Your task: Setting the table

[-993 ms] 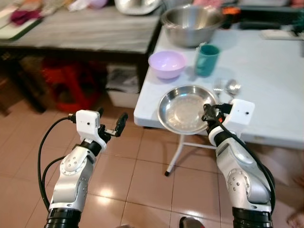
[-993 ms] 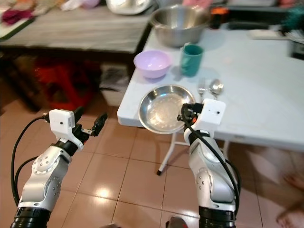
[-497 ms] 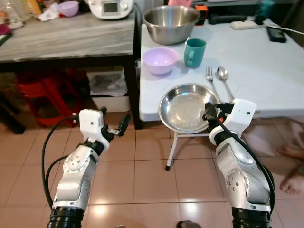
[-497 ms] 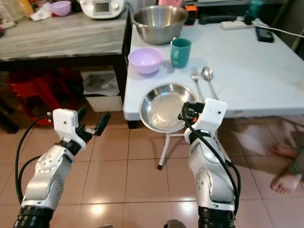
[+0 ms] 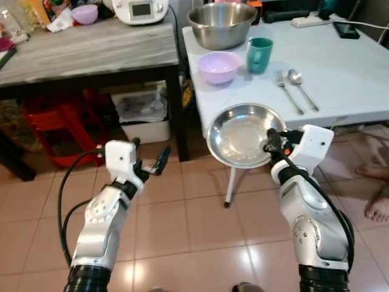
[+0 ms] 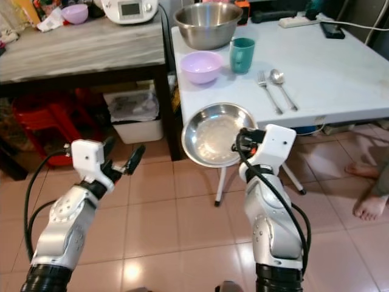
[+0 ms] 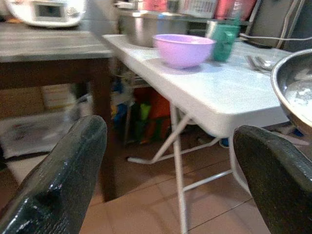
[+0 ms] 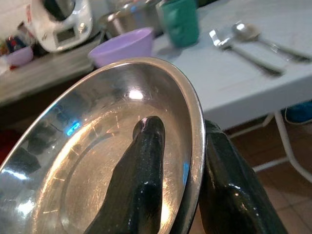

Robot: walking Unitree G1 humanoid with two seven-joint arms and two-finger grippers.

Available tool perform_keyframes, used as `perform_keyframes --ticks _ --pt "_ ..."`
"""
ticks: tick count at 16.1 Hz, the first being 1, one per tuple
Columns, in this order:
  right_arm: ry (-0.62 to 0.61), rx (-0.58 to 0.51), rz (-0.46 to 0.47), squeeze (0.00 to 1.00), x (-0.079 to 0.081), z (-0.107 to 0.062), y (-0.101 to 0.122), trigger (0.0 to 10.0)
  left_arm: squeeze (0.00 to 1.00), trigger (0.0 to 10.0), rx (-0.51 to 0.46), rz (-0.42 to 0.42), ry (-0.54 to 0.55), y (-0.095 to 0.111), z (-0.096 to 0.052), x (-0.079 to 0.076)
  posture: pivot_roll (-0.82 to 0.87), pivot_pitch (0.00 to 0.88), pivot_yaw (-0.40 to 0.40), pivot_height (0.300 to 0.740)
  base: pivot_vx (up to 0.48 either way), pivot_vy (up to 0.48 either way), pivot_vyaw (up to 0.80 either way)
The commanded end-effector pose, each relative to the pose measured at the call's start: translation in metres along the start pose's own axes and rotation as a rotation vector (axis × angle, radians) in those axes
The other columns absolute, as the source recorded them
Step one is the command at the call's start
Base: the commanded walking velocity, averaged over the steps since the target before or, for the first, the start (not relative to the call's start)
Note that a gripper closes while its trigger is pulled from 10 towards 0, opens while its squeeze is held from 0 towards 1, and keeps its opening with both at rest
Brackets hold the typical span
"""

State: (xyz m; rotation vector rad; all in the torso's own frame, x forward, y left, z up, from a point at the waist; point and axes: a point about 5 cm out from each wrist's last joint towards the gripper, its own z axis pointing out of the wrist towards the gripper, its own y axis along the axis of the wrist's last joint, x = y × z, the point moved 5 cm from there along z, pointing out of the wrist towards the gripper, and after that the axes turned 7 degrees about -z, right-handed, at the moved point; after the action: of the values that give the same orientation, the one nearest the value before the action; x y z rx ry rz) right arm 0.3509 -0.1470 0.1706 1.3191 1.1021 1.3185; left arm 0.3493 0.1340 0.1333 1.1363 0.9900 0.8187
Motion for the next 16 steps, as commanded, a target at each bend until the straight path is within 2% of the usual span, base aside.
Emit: perform_keyframes --ticks 1,9,10,12,16 --pt "0.026 -0.031 0.006 0.0 0.0094 0.0009 0.0086 10.0 0.0 10.0 0.006 0.014 0.027 0.0 -0.0032 0.0087 -0.18 0.12 0.081 0.74 0.0 0.39 0.0" --pt "0.023 -0.045 -0.008 0.0 0.0069 0.0023 0.0103 10.0 0.0 10.0 0.001 0.005 0.034 -0.0009 -0.0013 0.0071 -0.18 0.121 0.079 0.74 0.0 0.375 0.0" --pt "0.02 -0.05 -0.012 0.0 0.0062 0.0028 0.0118 10.0 0.0 10.0 -0.014 0.017 0.026 0.0024 -0.0011 0.0068 -0.18 0.122 0.078 0.74 0.0 0.0 0.0" --pt "0.023 -0.057 -0.024 0.0 0.0057 0.003 0.0133 10.0 0.0 10.0 -0.019 -0.015 0.026 0.004 -0.003 0.0084 -0.18 0.124 0.075 0.74 0.0 0.0 0.0" --pt "0.031 -0.062 -0.033 0.0 0.008 0.0023 0.0136 10.0 0.0 10.0 -0.019 -0.027 0.024 0.0034 -0.0042 0.0083 -0.18 0.123 0.072 0.74 0.296 0.0 0.0"
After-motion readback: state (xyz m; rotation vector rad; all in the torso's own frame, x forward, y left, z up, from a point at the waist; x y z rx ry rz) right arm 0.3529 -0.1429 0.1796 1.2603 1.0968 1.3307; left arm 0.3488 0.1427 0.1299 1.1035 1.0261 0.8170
